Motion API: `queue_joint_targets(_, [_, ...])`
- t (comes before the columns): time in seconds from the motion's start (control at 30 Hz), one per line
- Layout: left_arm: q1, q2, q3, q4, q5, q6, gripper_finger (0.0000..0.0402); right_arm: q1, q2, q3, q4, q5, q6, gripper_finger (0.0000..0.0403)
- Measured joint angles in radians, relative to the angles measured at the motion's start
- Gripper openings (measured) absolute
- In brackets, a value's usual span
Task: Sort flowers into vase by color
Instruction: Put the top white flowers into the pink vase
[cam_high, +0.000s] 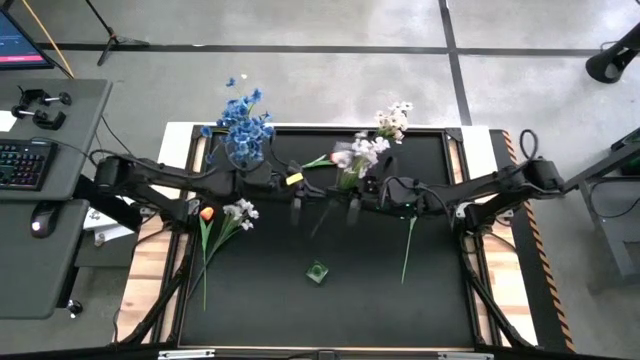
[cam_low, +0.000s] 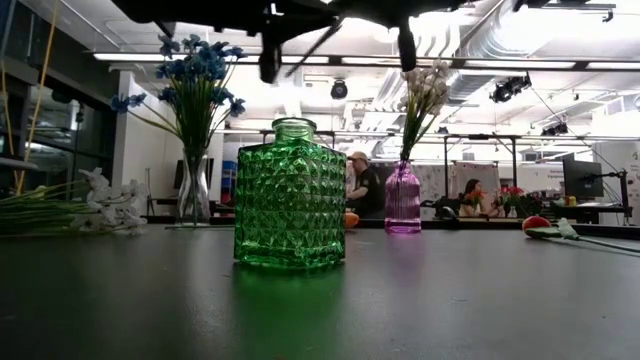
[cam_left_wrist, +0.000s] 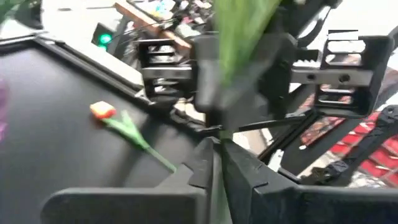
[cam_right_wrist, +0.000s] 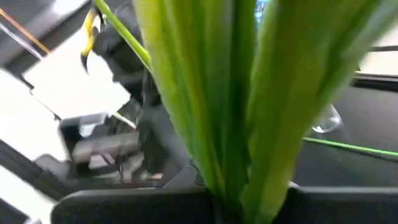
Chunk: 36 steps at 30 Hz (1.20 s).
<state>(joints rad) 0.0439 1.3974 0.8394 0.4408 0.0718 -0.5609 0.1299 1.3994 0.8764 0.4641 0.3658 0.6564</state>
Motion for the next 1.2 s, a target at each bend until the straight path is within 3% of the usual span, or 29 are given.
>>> queue_joint_targets(0.17, [0.017,-0.097,0.001,-0.217,-0.002,0.065,0.0074,-0.008,-0.134,0.000,-0.166,0.042,-0.071,0.0002])
queue_joint_targets(0.37, [0.022,-0.253,-0.004,-0.533,-0.056,0.187,0.0119,0.014,-0.353,0.000,-0.425,0.245,-0.180,0.0001])
queue_joint_targets(0.5, [-0.005,-0.362,-0.087,-0.486,-0.114,0.196,0.0124,0.044,-0.444,-0.023,-0.527,0.455,-0.223,0.0001])
queue_joint_targets(0.63, [-0.038,-0.458,-0.241,-0.263,-0.167,0.135,0.0123,0.030,-0.466,-0.144,-0.412,0.543,-0.239,0.0001])
queue_joint_targets(0.77, [-0.063,-0.511,-0.371,-0.072,-0.210,0.047,0.0122,-0.036,-0.403,-0.295,-0.155,0.543,-0.297,0.0000])
queue_joint_targets(0.9, [-0.067,-0.532,-0.416,-0.021,-0.250,-0.013,0.0122,-0.104,-0.321,-0.253,-0.044,0.517,-0.550,0.0000])
queue_joint_targets(1.03, [-0.067,-0.536,-0.416,-0.015,-0.283,-0.012,0.0122,-0.188,-0.226,-0.088,-0.132,0.352,-0.743,0.0000])
queue_joint_targets(1.2, [-0.067,-0.536,-0.416,0.006,-0.296,-0.012,0.0122,-0.304,-0.086,0.117,-0.367,0.212,-0.808,0.0000])
